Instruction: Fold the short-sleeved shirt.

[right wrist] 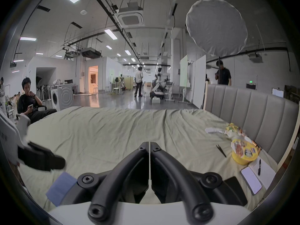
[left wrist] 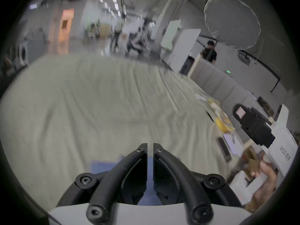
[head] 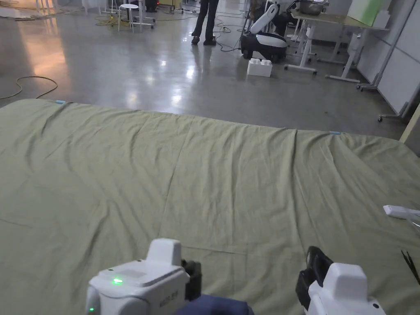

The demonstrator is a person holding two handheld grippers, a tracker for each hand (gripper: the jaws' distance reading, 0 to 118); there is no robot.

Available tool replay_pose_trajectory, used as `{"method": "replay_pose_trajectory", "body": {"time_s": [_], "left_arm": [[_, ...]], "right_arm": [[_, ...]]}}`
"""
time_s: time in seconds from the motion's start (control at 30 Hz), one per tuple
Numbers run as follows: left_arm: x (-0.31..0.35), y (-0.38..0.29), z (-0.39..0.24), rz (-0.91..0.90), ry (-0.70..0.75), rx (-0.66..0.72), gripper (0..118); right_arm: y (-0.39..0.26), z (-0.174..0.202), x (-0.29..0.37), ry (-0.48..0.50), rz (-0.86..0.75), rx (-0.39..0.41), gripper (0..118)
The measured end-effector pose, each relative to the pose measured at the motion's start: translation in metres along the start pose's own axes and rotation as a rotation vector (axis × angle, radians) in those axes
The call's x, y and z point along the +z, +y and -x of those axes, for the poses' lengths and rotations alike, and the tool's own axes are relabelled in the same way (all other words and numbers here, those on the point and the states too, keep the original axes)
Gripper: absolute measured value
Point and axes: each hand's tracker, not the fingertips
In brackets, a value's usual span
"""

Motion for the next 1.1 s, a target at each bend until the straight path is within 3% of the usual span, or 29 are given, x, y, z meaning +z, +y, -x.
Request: {"method": "replay_pose_trajectory", "body": {"time_s": [0.2, 0.3, 0.47, 0.73, 0.87, 1.0, 1.1], "left_arm": [[0.043, 0.027, 0.026, -0.335, 0.254, -0.122, 7], [0.054, 0.028, 0.035, -0.443, 0.300, -0.189, 7], [0.062, 0.023, 0.047, -0.555, 0.440, -0.206, 7], [0.072, 0.019, 0.063, -0.555, 0.461, -0.157, 7], [0.075, 0.015, 0.071, -0.537, 0.454, -0.141, 7], [0.075, 0.004, 0.077, -0.496, 0.448, -0.146, 7], [0.076, -0.006, 0.082, -0.466, 0.438, -0.132, 7]], "right_arm": [[0.025, 0.012, -0.009, -0.029, -0.111, 0.032, 2], [0.033, 0.012, -0.010, -0.038, -0.124, 0.000, 2], [0.040, 0.012, -0.011, -0.053, -0.146, -0.016, 2], [0.041, 0.013, -0.002, -0.045, -0.134, -0.023, 2], [0.019, 0.033, 0.011, 0.049, -0.017, -0.042, 2], [-0.011, 0.068, 0.023, 0.195, 0.095, 0.027, 2], [-0.040, 0.095, 0.021, 0.248, 0.186, 0.035, 2]]}}
